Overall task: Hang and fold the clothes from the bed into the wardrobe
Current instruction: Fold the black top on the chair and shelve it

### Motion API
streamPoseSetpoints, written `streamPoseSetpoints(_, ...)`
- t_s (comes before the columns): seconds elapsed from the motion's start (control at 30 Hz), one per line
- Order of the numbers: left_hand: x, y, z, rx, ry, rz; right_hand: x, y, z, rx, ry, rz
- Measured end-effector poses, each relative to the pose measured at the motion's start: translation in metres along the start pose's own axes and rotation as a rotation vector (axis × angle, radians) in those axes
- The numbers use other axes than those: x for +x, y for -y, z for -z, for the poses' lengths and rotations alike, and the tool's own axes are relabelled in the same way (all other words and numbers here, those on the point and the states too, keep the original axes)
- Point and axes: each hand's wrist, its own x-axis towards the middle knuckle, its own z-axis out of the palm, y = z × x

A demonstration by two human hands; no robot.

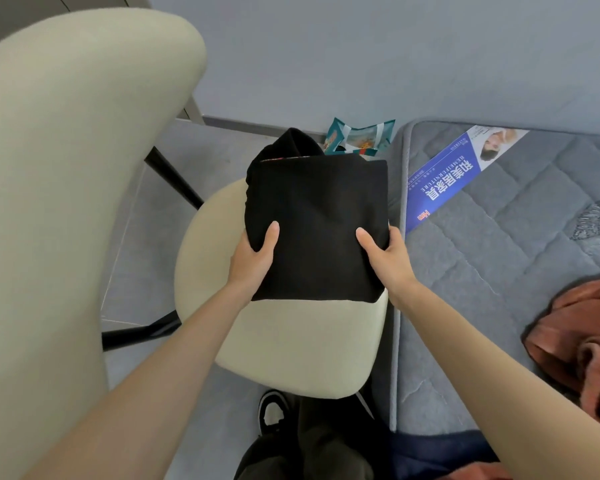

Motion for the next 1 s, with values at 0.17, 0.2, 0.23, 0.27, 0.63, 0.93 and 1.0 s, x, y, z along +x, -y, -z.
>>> streamPoseSetpoints(0.17, 0.012, 0.006, 0.011, 0.049, 0.103, 0.073, 0.015, 0.002, 0.003, -0.008, 0.068, -0.136)
streamPoseSetpoints(0.2, 0.012, 0.001, 0.014, 0.032, 0.106, 0.063, 0.018, 0.010, 0.004, -0.004, 0.092, -0.112)
streamPoseSetpoints(0.23, 0.012, -0.005, 0.016, 0.018, 0.086, 0.048, 0.021, 0.019, 0.006, -0.004, 0.136, -0.089)
streamPoseSetpoints(0.27, 0.012, -0.012, 0.018, 0.001, 0.031, 0.028, 0.023, 0.028, 0.007, -0.012, 0.200, -0.082)
streamPoseSetpoints(0.63, 0.080, -0.114, 0.016, 0.472, 0.264, -0.430, -0.004, 0.028, 0.030, -0.014, 0.614, -0.110)
streamPoseSetpoints(0.93, 0.080, -0.100, 0.001, 0.386, 0.338, -0.285, 0.002, 0.012, 0.053, 0.313, 0.579, -0.203)
streamPoseSetpoints(1.0, 0.073, -0.094, 0.003, 0.183, 0.395, -0.125, 0.009, 0.013, 0.054, 0.411, 0.535, -0.223)
